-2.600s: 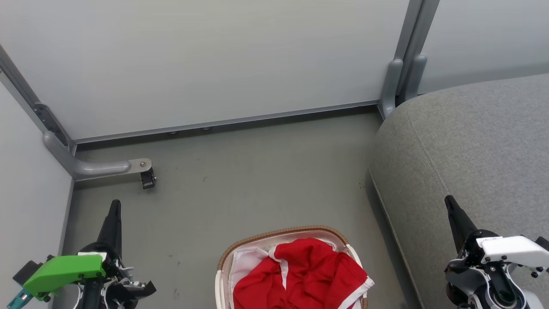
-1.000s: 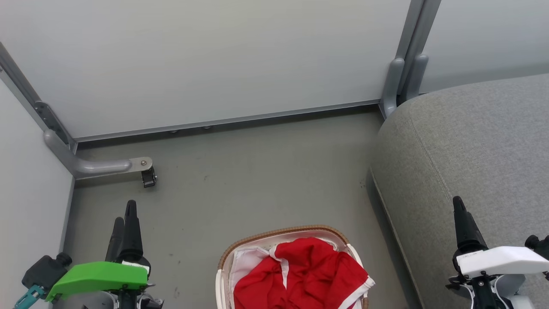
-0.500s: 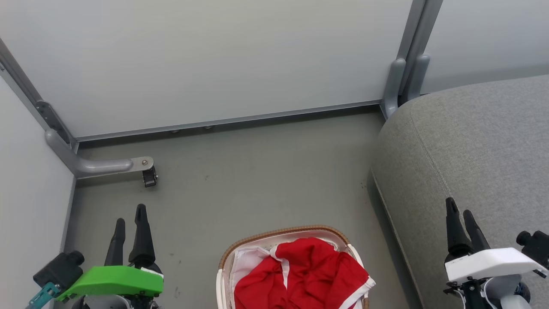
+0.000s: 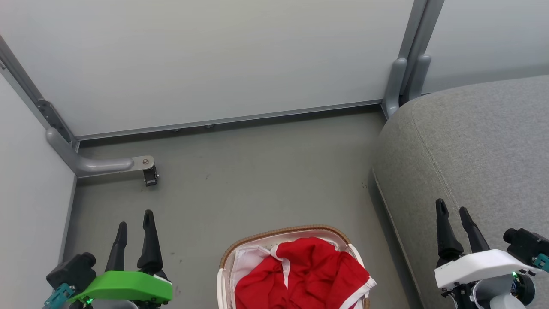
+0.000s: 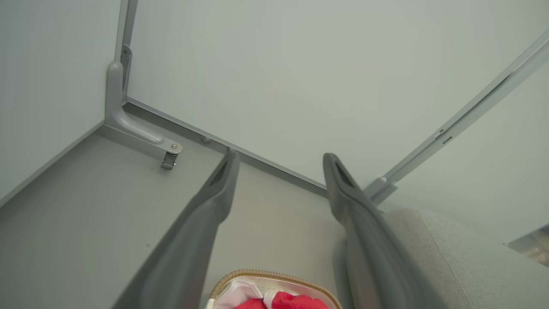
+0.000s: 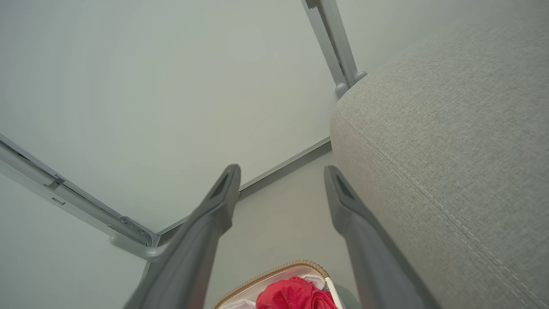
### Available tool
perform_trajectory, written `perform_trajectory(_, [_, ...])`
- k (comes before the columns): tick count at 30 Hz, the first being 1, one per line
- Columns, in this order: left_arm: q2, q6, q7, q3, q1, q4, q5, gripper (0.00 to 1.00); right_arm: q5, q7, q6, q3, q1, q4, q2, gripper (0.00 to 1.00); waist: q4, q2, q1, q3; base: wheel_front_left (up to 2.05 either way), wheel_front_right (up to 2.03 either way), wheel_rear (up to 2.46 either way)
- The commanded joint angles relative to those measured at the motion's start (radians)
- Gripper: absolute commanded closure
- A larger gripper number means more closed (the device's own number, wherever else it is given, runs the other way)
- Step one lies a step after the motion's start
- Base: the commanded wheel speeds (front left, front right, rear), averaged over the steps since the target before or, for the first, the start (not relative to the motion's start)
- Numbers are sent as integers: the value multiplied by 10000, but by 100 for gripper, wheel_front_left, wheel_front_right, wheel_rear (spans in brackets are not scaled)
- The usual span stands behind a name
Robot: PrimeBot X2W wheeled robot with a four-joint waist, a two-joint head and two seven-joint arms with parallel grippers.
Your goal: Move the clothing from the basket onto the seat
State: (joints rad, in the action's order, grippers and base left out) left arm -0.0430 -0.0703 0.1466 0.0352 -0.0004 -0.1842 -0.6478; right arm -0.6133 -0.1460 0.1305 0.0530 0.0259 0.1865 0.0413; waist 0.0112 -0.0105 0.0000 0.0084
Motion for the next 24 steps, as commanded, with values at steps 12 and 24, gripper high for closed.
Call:
perform_trajectory(12, [-84,42,364,82,172,-128,1186,0,1434,-373,3,101,-157,-55,80,0,47,69,0,-15,0,0,0])
perform_trajectory(24, [-93,52,627,282,206,-336,2062,0,2521,-648,3,-60,-213,-122,92,0,75,79,0,-7,0,0,0])
